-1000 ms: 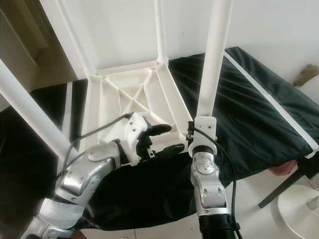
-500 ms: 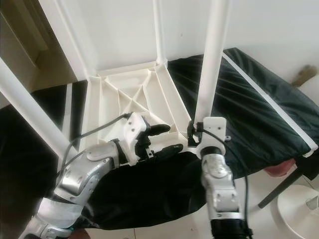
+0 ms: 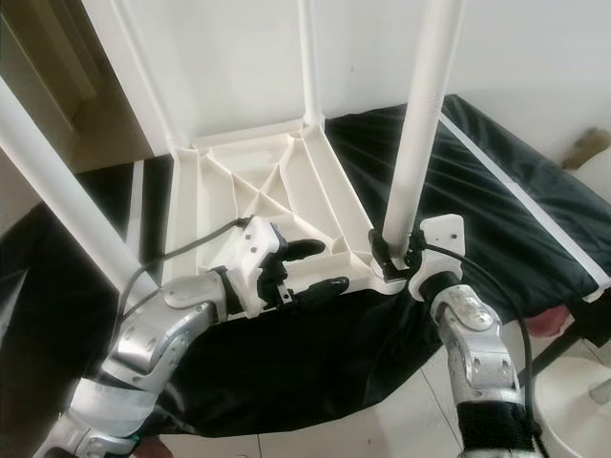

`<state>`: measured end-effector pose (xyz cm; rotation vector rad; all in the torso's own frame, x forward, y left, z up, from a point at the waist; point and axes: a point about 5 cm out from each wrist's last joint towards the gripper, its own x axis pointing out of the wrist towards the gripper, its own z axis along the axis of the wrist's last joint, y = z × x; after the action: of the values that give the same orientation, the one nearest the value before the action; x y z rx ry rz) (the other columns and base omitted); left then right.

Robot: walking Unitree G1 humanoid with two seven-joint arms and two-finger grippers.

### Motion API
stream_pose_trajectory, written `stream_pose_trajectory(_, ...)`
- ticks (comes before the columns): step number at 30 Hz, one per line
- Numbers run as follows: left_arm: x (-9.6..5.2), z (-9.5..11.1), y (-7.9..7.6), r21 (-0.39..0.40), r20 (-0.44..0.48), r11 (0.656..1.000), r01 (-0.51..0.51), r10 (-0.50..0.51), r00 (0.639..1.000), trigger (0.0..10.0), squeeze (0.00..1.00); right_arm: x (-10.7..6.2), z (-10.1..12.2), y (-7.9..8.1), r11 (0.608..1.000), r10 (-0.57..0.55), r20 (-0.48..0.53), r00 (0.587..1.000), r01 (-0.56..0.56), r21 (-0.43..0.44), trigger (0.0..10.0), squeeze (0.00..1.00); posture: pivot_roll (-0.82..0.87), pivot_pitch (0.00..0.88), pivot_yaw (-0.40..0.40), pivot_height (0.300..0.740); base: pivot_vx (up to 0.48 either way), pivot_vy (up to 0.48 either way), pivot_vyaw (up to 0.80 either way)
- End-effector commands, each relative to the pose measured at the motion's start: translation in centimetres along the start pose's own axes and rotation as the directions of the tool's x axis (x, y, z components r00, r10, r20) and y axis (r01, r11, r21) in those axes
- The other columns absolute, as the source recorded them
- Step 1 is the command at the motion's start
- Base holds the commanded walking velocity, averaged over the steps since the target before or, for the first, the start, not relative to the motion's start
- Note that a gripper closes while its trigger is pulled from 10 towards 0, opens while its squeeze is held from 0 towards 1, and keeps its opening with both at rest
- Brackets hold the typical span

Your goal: Building children table

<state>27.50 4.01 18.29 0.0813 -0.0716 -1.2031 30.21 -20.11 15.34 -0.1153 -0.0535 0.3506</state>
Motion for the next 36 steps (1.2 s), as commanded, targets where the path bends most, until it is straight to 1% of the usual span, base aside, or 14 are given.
stream_pose_trajectory(1, -0.1, 0.0, 0.0, 0.001, -0.006, 0.999, 0.054, -0.054, 0.999, 10.0, 0.00, 0.5, 0.0, 0.5, 0.997, 0.072, 0.006, 0.997, -0.072, 0.000, 10.0, 0.00, -0.07, 0.000, 0.098, 0.740, 0.000, 0.000, 0.00)
stream_pose_trajectory(4, 0.0, 0.1, 0.1, 0.004, -0.005, 0.999, 0.052, -0.052, 0.999, 10.0, 0.00, 1.1, 0.0, 0.6, 0.990, 0.141, -0.002, 0.990, -0.141, -0.006, 10.0, 0.00, -0.06, 0.000, 0.096, 0.740, 0.000, 0.000, 0.00)
stream_pose_trajectory(6, -0.1, 0.1, 0.2, 0.011, -0.005, 0.999, 0.048, -0.048, 0.999, 10.0, 0.00, 2.1, -0.3, 1.0, 0.969, 0.242, -0.037, 0.969, -0.244, -0.038, 10.0, 0.00, -0.05, 0.000, 0.095, 0.740, 0.000, 0.000, 0.00)
stream_pose_trajectory(9, -0.1, 0.2, 0.2, 0.014, -0.004, 0.999, 0.044, -0.044, 0.999, 10.0, 0.00, 2.8, -0.3, 1.2, 0.955, 0.293, -0.054, 0.955, -0.295, -0.040, 10.0, 0.00, -0.05, 0.000, 0.091, 0.740, 0.000, 0.000, 0.00)
stream_pose_trajectory(15, -0.1, 0.2, 0.2, 0.015, -0.003, 0.999, 0.041, -0.041, 0.999, 10.0, 0.00, 3.2, -0.1, 1.1, 0.949, 0.308, -0.055, 0.950, -0.311, -0.054, 10.0, 0.00, -0.04, 0.000, 0.087, 0.740, 0.000, 0.000, 0.00)
stream_pose_trajectory(16, -0.3, 0.2, 0.2, 0.016, -0.004, 0.999, 0.038, -0.038, 0.999, 10.0, 0.00, 3.3, -0.1, 0.8, 0.945, 0.319, -0.060, 0.946, -0.322, -0.061, 3.7, 0.00, -0.03, 0.000, 0.080, 0.740, 0.000, 0.000, 0.00)
stream_pose_trajectory(17, -0.3, 0.2, 0.2, 0.016, -0.004, 0.999, 0.038, -0.038, 0.999, 10.0, 0.00, 3.3, -0.1, 0.8, 0.945, 0.319, -0.060, 0.946, -0.322, -0.061, 3.7, 0.00, -0.03, 0.000, 0.080, 0.740, 0.000, 0.000, 0.00)
stream_pose_trajectory(18, -0.4, 0.2, 0.2, 0.016, -0.004, 0.999, 0.031, -0.031, 0.999, 10.0, 0.00, 3.2, -0.1, 0.4, 0.942, 0.325, -0.068, 0.943, -0.329, -0.067, 0.3, 0.00, -0.02, 0.000, 0.075, 0.740, 0.000, 0.000, 0.00)
stream_pose_trajectory(20, -0.5, 0.2, 0.2, 0.014, -0.004, 1.000, 0.024, -0.024, 1.000, 10.0, 0.00, 2.9, -0.3, 0.0, 0.939, 0.330, -0.078, 0.941, -0.335, -0.070, 0.0, 0.00, -0.02, 0.000, 0.072, 0.740, 0.000, 0.000, 0.00)
stream_pose_trajectory(32, -0.7, 0.1, 0.4, 0.012, -0.005, 1.000, 0.015, -0.014, 1.000, 10.0, 0.00, 2.2, -1.0, -0.8, 0.933, 0.344, -0.106, 0.933, -0.352, -0.072, 0.0, 0.00, -0.03, 0.000, 0.069, 0.740, 0.000, 0.000, 0.00)
stream_pose_trajectory(33, -0.7, 0.1, 0.5, 0.012, -0.005, 1.000, 0.013, -0.013, 1.000, 10.0, 0.00, 2.1, -1.1, -0.8, 0.934, 0.343, -0.106, 0.933, -0.351, -0.070, 2.0, 0.00, -0.03, 0.000, 0.069, 0.740, 0.000, 0.000, 0.00)
stream_pose_trajectory(34, -0.7, 0.1, 0.5, 0.012, -0.005, 1.000, 0.013, -0.013, 1.000, 10.0, 0.00, 2.1, -1.1, -0.8, 0.934, 0.343, -0.106, 0.933, -0.351, -0.070, 2.0, 0.00, -0.03, 0.000, 0.069, 0.740, 0.000, 0.000, 0.00)
stream_pose_trajectory(35, -0.7, 0.1, 0.5, 0.013, -0.007, 1.000, 0.015, -0.015, 1.000, 10.0, 0.00, 2.1, -1.2, -0.8, 0.938, 0.332, -0.100, 0.938, -0.340, -0.065, 10.0, 0.00, -0.03, 0.000, 0.067, 0.740, 0.000, 0.000, 0.00)
stream_pose_trajectory(36, -0.7, 0.1, 0.5, 0.013, -0.007, 1.000, 0.015, -0.015, 1.000, 10.0, 0.00, 2.1, -1.2, -0.8, 0.938, 0.332, -0.100, 0.938, -0.340, -0.065, 10.0, 0.00, -0.03, 0.000, 0.067, 0.740, 0.000, 0.000, 0.00)
